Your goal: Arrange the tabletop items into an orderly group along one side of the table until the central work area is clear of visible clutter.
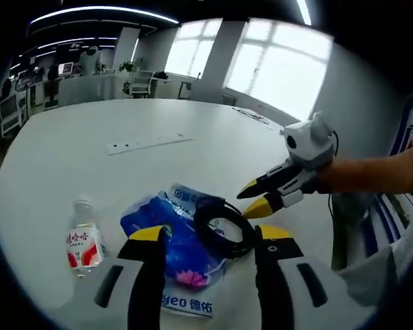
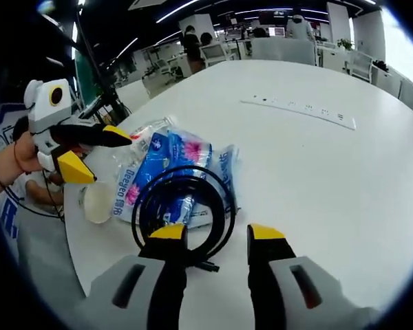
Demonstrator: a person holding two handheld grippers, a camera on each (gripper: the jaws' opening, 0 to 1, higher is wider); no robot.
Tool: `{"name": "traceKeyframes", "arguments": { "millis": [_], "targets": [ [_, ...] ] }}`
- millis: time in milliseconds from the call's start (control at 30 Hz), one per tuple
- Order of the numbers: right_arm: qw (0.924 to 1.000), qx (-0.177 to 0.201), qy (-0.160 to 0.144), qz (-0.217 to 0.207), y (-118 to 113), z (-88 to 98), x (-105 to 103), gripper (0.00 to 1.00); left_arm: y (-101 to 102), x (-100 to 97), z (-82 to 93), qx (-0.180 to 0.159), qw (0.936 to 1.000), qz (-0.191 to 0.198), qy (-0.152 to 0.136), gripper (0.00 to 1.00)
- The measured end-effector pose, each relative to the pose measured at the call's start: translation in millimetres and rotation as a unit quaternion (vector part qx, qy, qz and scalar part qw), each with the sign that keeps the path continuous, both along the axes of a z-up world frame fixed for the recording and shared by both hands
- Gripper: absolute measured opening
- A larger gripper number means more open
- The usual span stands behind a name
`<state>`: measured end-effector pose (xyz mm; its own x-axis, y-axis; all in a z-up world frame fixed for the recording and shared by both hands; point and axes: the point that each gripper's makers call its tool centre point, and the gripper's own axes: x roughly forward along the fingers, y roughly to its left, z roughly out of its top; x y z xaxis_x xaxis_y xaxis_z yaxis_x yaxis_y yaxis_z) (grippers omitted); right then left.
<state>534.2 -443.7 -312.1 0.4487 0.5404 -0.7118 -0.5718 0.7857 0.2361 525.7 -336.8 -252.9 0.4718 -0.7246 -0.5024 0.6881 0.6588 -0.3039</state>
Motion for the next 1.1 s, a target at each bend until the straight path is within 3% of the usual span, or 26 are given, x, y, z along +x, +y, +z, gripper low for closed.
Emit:
{"name": "traceKeyframes", "arguments": {
  "millis": [500, 700, 867, 1100],
  "targets": [
    [1.0, -0.003, 0.009, -0.002, 1, -9.6, 2, 0.29, -14, 9.7, -17.3, 0.002, 0.9989, 0.034, 0.032, 0.39],
    [0.9999, -0.002, 0.015, -0.003, 2, -15.8, 2, 0.26, -19, 9.2, -32.3, 0.029, 0.9977, 0.041, 0.046, 0.33],
    [0.9998, -0.004, 0.019, -0.005, 4, -19.3, 1, 0.22, -29, 8.6, -37.2, 0.032, 0.9974, 0.038, 0.053, 0.32],
    [0.9996, -0.003, 0.022, -0.016, 5, -23.3, 2, 0.15, -29, 10.4, -53.6, 0.08, 0.9943, 0.041, 0.058, 0.25]
  ]
}}
